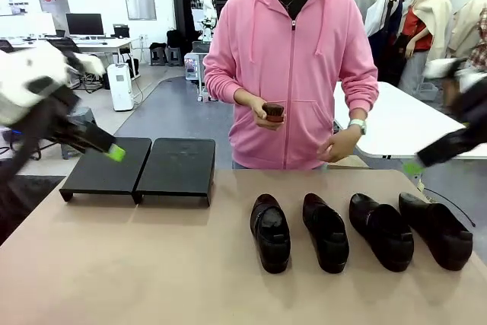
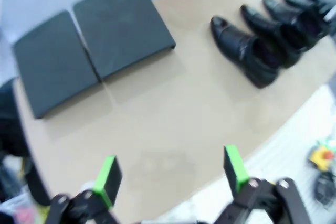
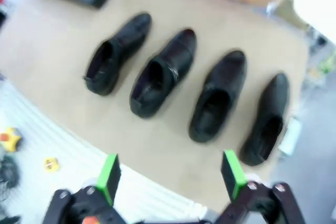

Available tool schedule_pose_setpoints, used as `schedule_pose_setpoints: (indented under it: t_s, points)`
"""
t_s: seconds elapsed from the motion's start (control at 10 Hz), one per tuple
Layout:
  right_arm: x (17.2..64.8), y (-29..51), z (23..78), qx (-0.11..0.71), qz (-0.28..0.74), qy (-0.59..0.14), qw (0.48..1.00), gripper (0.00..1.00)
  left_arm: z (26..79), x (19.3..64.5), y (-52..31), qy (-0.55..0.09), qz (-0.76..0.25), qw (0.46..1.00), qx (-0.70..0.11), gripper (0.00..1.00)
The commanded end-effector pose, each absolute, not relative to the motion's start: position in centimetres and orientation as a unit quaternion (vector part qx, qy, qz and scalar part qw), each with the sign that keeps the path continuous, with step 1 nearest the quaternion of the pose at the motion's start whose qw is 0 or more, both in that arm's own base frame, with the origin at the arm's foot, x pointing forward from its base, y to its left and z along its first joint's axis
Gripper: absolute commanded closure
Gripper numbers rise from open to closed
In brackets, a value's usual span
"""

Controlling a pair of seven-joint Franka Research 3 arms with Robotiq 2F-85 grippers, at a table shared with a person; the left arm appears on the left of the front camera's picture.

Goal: Organize the shoes by placing them on the stand.
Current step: Pick up one Shoe and place it in the middle of the table.

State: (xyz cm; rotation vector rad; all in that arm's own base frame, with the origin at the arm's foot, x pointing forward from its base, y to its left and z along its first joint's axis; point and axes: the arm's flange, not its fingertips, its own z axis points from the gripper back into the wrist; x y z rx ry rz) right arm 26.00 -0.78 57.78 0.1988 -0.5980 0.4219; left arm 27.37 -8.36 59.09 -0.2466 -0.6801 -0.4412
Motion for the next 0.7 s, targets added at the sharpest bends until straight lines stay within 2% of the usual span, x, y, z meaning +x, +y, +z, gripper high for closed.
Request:
schedule_pose_setpoints:
  t_s: [0.0,0.2,0.3,0.6]
  points:
    - [21.8,-5.5,56.9,0.096,0.156,-0.319,0.93,0.0,48.7,17.0,-1.1,-0.328,-0.17,0.921,-0.123,0.0]
    - [22.0,-7.3,56.1,0.101,0.103,-0.358,0.923,0.0,47.6,18.1,0.1,-0.321,-0.167,0.926,-0.113,0.0]
    - [21.5,-6.5,59.4,0.103,0.143,-0.324,0.93,0.0,61.1,22.6,-2.3,-0.32,-0.177,0.922,-0.13,0.0]
    - [21.5,-6.5,59.4,0.103,0.143,-0.324,0.93,0.0,61.1,22.6,-2.3,-0.32,-0.177,0.922,-0.13,0.0]
